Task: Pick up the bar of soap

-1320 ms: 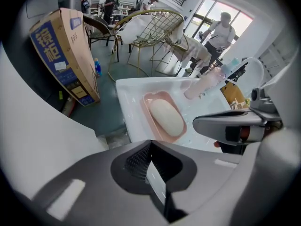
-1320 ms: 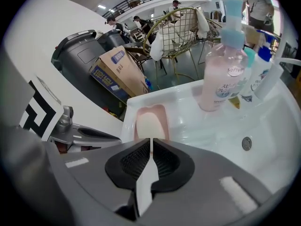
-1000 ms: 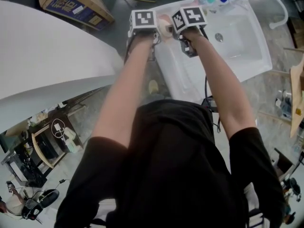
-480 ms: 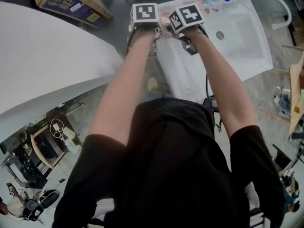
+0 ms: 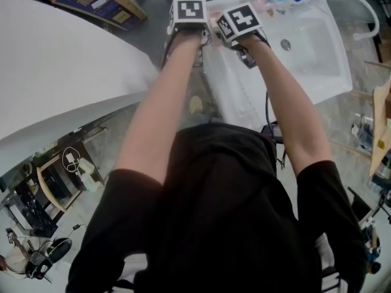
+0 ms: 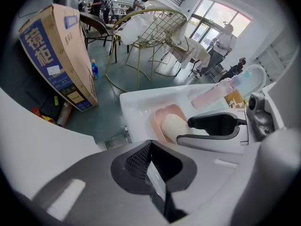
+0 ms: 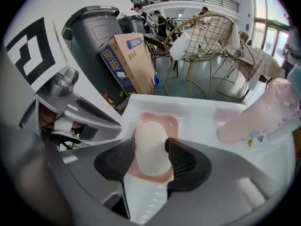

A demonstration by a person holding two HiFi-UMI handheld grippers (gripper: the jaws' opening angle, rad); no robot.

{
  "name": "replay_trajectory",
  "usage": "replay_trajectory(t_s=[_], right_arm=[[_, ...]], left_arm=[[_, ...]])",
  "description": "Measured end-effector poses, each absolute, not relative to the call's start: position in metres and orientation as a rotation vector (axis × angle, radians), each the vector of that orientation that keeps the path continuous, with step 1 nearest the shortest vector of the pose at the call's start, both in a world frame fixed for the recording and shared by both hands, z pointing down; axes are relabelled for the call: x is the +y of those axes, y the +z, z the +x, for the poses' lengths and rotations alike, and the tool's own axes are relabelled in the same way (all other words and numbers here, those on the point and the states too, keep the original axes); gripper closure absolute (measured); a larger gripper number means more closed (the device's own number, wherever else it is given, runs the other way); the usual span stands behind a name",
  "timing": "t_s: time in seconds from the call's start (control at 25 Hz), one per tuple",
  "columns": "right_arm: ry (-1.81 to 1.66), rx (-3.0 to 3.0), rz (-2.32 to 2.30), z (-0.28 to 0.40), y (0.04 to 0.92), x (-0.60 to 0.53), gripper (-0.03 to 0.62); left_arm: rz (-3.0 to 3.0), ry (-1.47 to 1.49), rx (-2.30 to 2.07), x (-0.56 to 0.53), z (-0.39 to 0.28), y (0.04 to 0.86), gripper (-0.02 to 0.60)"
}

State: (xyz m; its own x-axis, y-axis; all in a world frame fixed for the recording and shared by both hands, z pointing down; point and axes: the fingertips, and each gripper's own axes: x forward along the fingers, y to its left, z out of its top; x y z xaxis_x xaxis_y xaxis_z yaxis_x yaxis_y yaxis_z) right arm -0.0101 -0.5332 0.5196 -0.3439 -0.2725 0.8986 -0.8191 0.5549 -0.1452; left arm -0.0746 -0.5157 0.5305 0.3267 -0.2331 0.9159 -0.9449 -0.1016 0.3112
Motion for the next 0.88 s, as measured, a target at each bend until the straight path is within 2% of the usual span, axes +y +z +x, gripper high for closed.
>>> replay_trajectory(t_s=[0.48,0.88], right_arm=[[0.735,-1.842,0.856,-0.015,0.531,-0.534,0.313],[0.856,-1.754,0.856,-0.015,0.541,-0.533,0.310]], left_arm=[[1.557,0.831,-1.103,-0.521,-0.073,0.531,0.583],[1.573,0.808,-1.109,-0.525,-0.075,0.532,0.583]])
